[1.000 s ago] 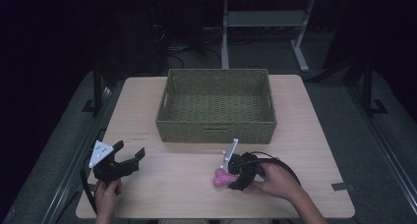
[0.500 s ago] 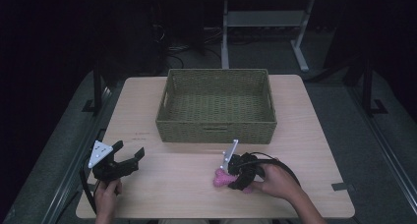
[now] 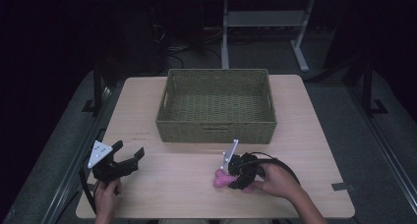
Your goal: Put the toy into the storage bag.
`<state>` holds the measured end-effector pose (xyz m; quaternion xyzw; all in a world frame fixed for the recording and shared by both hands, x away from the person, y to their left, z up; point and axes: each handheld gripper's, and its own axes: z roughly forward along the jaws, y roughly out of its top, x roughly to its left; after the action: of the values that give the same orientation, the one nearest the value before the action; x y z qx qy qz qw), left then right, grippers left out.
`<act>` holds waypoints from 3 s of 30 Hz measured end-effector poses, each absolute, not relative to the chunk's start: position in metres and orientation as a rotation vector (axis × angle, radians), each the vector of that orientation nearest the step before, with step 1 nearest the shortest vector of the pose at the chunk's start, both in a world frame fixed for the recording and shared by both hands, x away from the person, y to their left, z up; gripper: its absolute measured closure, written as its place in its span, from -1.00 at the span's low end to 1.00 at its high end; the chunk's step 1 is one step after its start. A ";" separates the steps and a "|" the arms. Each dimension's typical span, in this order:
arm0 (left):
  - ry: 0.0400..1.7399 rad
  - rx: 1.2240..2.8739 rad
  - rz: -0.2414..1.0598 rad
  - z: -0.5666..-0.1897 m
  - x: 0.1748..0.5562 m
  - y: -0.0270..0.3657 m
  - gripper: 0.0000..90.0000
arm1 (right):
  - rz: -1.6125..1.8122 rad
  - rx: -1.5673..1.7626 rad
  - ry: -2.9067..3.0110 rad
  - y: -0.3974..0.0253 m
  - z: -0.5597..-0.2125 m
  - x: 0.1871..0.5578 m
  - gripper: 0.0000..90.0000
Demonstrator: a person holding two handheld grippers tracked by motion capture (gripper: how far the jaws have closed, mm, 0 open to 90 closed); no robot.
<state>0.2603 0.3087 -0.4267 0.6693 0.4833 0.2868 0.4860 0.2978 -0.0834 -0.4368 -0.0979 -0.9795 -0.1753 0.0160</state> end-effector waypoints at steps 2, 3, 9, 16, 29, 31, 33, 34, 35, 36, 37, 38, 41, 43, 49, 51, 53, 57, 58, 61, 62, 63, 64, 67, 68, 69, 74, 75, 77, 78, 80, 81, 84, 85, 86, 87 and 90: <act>1.174 1.629 0.700 -0.427 0.260 0.309 -0.71 | -0.553 -0.303 -3.040 -0.084 -0.436 0.298 0.29; 1.174 1.629 0.701 -0.427 0.260 0.309 -0.71 | -0.557 -0.301 -3.038 -0.085 -0.435 0.299 0.29; 1.174 1.628 0.701 -0.426 0.260 0.309 -0.71 | -0.584 -0.307 -3.029 -0.088 -0.427 0.301 0.29; 1.176 1.626 0.698 -0.427 0.260 0.310 -0.71 | -0.615 -0.315 -3.017 -0.093 -0.417 0.306 0.29; 1.176 1.620 0.704 -0.427 0.260 0.310 -0.71 | -0.717 -0.314 -2.997 -0.104 -0.386 0.318 0.29; 1.175 1.621 0.704 -0.427 0.260 0.310 -0.71 | -0.730 -0.313 -2.993 -0.106 -0.381 0.320 0.29; 1.173 1.623 0.706 -0.426 0.260 0.309 -0.71 | -0.741 -0.312 -2.989 -0.107 -0.377 0.322 0.29; 1.172 1.624 0.707 -0.426 0.260 0.309 -0.71 | -0.745 -0.311 -2.987 -0.108 -0.375 0.323 0.29; 1.172 1.623 0.707 -0.426 0.260 0.309 -0.71 | -0.746 -0.312 -2.987 -0.109 -0.372 0.324 0.29; 1.172 1.624 0.706 -0.426 0.260 0.309 -0.71 | -0.748 -0.315 -2.986 -0.109 -0.370 0.326 0.29; 1.172 1.622 0.706 -0.426 0.260 0.309 -0.71 | -0.750 -0.317 -2.984 -0.110 -0.368 0.327 0.29; 1.172 1.621 0.706 -0.426 0.260 0.309 -0.71 | -0.756 -0.312 -2.983 -0.111 -0.366 0.329 0.29; 1.173 1.621 0.704 -0.427 0.260 0.309 -0.71 | -0.768 -0.317 -2.979 -0.113 -0.360 0.334 0.29; 1.173 1.620 0.703 -0.427 0.260 0.309 -0.71 | -0.779 -0.322 -2.969 -0.113 -0.357 0.337 0.29; 1.177 1.613 0.703 -0.426 0.260 0.311 -0.71 | -0.792 -0.312 -2.967 -0.112 -0.346 0.346 0.29; 1.176 1.613 0.704 -0.426 0.260 0.310 -0.71 | -0.798 -0.311 -2.968 -0.111 -0.341 0.348 0.29; 1.175 1.614 0.704 -0.426 0.260 0.310 -0.71 | -0.795 -0.310 -2.966 -0.111 -0.338 0.351 0.29; 1.174 1.614 0.704 -0.426 0.260 0.310 -0.71 | -0.801 -0.297 -2.971 -0.110 -0.333 0.356 0.29; 1.174 1.614 0.704 -0.426 0.260 0.310 -0.71 | -0.799 -0.296 -2.967 -0.109 -0.332 0.358 0.29; 1.174 1.614 0.705 -0.426 0.260 0.310 -0.71 | -0.788 -0.299 -2.968 -0.108 -0.330 0.363 0.29; 1.173 1.614 0.706 -0.426 0.260 0.310 -0.71 | -0.791 -0.298 -2.968 -0.108 -0.329 0.365 0.29; 1.173 1.614 0.706 -0.426 0.260 0.310 -0.71 | -0.804 -0.294 -2.965 -0.109 -0.328 0.366 0.29; 1.173 1.614 0.706 -0.426 0.260 0.310 -0.71 | -0.813 -0.296 -2.954 -0.109 -0.326 0.368 0.29; 1.173 1.614 0.706 -0.426 0.260 0.310 -0.71 | -0.815 -0.302 -2.959 -0.110 -0.322 0.372 0.29; 1.172 1.614 0.706 -0.426 0.260 0.310 -0.71 | -0.816 -0.299 -2.962 -0.110 -0.321 0.374 0.29; 1.172 1.615 0.707 -0.426 0.260 0.310 -0.71 | -0.818 -0.306 -2.958 -0.110 -0.320 0.374 0.29; 1.172 1.615 0.705 -0.426 0.260 0.310 -0.71 | -0.822 -0.312 -2.957 -0.112 -0.315 0.381 0.29; 1.172 1.615 0.705 -0.426 0.260 0.309 -0.71 | -0.823 -0.313 -2.957 -0.113 -0.314 0.382 0.29; 1.171 1.616 0.706 -0.427 0.261 0.309 -0.71 | -0.824 -0.311 -2.961 -0.113 -0.312 0.384 0.29; 1.170 1.617 0.706 -0.427 0.261 0.309 -0.71 | -0.832 -0.309 -2.957 -0.113 -0.312 0.385 0.29; 1.169 1.619 0.706 -0.427 0.261 0.308 -0.71 | -0.832 -0.317 -2.951 -0.113 -0.311 0.387 0.29; 1.169 1.620 0.706 -0.426 0.261 0.308 -0.71 | -0.826 -0.320 -2.958 -0.113 -0.311 0.388 0.29; 1.168 1.621 0.705 -0.427 0.261 0.308 -0.71 | -0.818 -0.321 -2.960 -0.113 -0.311 0.391 0.29; 1.167 1.621 0.705 -0.427 0.261 0.308 -0.71 | -0.814 -0.324 -2.960 -0.113 -0.310 0.391 0.29; 1.167 1.621 0.706 -0.427 0.261 0.308 -0.71 | -0.817 -0.323 -2.961 -0.113 -0.309 0.393 0.29; 1.168 1.620 0.706 -0.426 0.261 0.308 -0.71 | -0.820 -0.318 -2.962 -0.113 -0.308 0.394 0.30; 1.169 1.619 0.707 -0.426 0.260 0.308 -0.71 | -0.824 -0.318 -2.970 -0.113 -0.306 0.395 0.29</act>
<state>0.2604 0.3082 -0.4262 0.6665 0.4811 0.2912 0.4895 0.3955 -0.1133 -0.3055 -0.1027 -0.9583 -0.2659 0.0212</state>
